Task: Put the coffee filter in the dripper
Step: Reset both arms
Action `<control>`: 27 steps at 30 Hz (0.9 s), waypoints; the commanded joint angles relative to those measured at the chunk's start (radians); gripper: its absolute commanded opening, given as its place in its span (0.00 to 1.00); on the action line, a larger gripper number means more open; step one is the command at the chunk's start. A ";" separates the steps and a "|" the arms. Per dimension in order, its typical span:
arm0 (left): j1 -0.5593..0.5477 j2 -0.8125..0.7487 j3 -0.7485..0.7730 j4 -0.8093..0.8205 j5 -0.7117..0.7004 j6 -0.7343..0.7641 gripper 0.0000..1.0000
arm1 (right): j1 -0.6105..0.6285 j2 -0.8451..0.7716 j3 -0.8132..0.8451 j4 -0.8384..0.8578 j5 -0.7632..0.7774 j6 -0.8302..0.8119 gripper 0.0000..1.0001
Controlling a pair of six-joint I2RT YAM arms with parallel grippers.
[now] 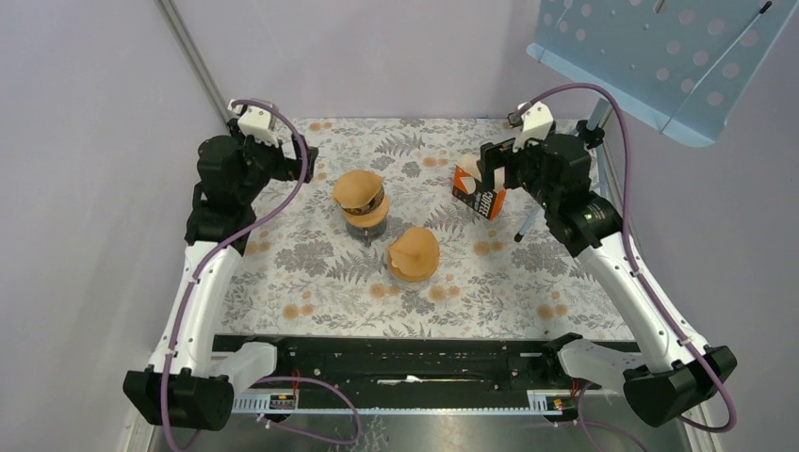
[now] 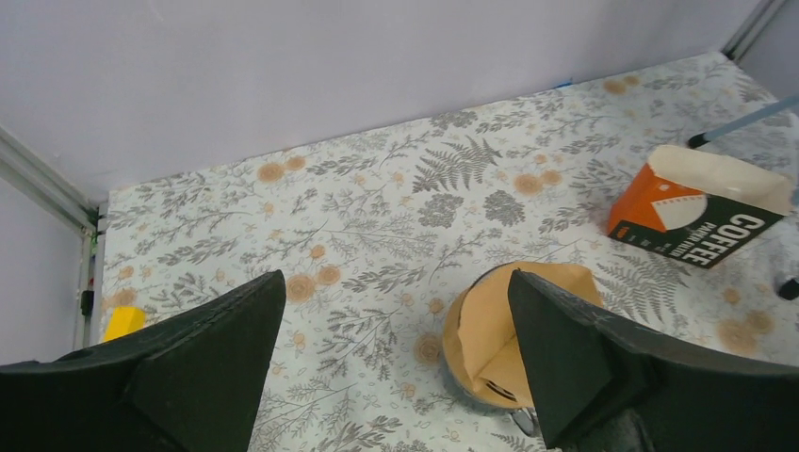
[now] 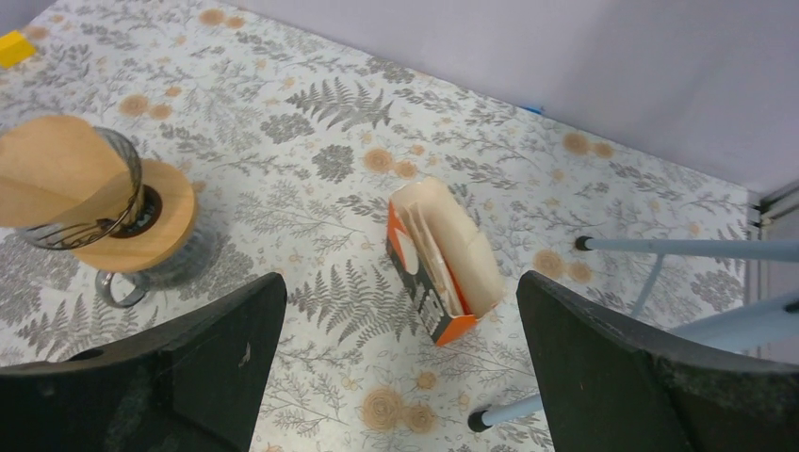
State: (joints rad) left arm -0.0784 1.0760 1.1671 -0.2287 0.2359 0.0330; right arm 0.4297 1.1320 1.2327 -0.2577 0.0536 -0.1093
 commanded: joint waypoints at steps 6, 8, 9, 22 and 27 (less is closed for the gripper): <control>0.006 -0.107 0.012 -0.031 0.061 0.009 0.99 | -0.069 -0.060 0.035 0.001 -0.044 0.003 1.00; 0.006 -0.110 0.005 -0.033 0.046 0.014 0.99 | -0.074 -0.063 0.034 0.004 -0.044 0.002 1.00; 0.006 -0.110 0.004 -0.034 0.042 0.014 0.99 | -0.075 -0.063 0.031 0.004 -0.045 0.002 1.00; 0.006 -0.108 0.000 -0.056 0.016 0.022 0.99 | -0.078 -0.045 0.032 0.005 -0.051 0.005 1.00; 0.006 -0.104 -0.011 -0.053 0.018 0.027 0.99 | -0.078 -0.039 0.042 -0.001 -0.051 0.003 0.99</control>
State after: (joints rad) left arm -0.0784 0.9768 1.1667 -0.3065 0.2718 0.0444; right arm 0.3588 1.0912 1.2312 -0.2604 0.0135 -0.1081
